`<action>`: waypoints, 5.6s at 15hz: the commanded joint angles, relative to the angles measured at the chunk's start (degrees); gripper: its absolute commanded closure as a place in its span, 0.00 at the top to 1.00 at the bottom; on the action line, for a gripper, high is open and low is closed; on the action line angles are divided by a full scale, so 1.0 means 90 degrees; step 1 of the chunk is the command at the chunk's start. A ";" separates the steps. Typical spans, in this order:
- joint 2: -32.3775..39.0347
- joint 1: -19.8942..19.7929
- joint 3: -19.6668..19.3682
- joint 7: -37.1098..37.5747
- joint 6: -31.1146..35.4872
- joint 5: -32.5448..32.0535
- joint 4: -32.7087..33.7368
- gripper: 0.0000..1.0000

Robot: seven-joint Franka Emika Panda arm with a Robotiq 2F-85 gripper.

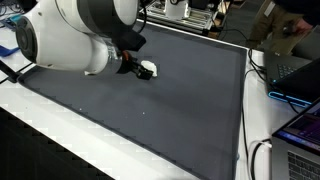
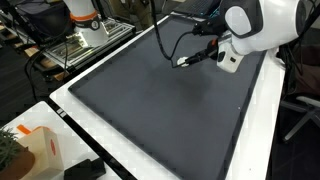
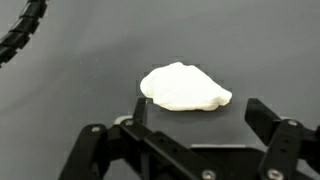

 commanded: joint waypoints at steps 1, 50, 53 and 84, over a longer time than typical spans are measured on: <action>0.0365 -0.0120 0.0101 0.0343 -0.0381 0.0259 0.0495 1.00; -0.4193 0.0814 -0.0229 -0.1120 0.4489 -0.1757 -0.5594 1.00; -0.4704 0.0954 -0.0244 -0.1111 0.4907 -0.2424 -0.6484 1.00; -0.6510 -0.0188 0.0538 -0.5840 0.8548 -0.1806 -0.9856 1.00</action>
